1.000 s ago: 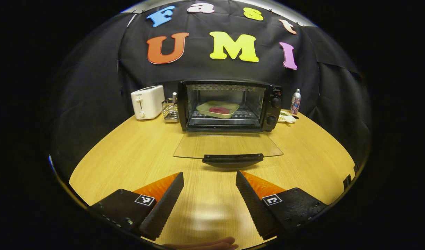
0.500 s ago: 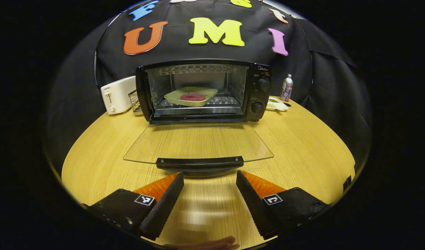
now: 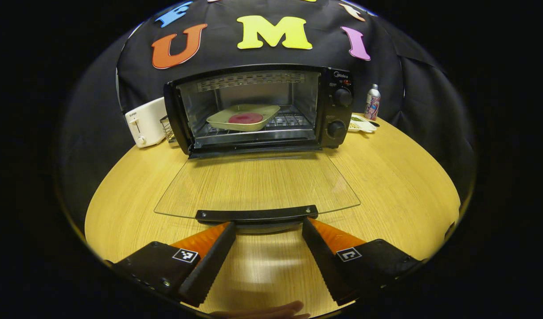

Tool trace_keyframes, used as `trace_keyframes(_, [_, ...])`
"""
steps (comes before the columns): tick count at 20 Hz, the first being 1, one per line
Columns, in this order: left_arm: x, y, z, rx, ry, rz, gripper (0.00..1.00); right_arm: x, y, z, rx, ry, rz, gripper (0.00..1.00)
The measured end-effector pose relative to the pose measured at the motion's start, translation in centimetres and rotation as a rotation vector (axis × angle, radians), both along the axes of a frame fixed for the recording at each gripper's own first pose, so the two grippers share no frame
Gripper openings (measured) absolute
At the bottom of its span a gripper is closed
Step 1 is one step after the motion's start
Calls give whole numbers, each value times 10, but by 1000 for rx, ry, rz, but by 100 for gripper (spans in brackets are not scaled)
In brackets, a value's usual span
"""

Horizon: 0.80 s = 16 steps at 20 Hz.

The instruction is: Open the electric oven with the left hand, put the food in, and close the electric oven.

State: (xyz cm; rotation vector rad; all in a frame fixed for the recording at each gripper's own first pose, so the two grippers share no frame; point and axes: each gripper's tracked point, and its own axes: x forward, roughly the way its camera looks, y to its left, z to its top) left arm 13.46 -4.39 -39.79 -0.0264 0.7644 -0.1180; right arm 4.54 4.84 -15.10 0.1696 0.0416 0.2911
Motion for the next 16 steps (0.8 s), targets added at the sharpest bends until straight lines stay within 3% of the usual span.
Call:
trace_keyframes(3, [-1,0,1,-13,10,-4,97,-2,-10,-1,-2,8,-47,96])
trace_keyframes(4, [-1,1,2,-12,15,-5,97,-4,-12,0,-3,15,-58,100])
trace_keyframes(5, [0,0,3,-9,15,-9,97,-6,-11,0,-2,22,-61,96])
trace_keyframes(9, [1,2,9,6,11,-19,97,-17,-11,8,-10,19,-55,96])
trace_keyframes(13, [1,5,11,-17,33,-4,97,-23,-28,15,-15,18,-134,96])
trace_keyframes(16, [4,6,20,-2,18,-15,97,-29,-27,17,-4,23,-134,96])
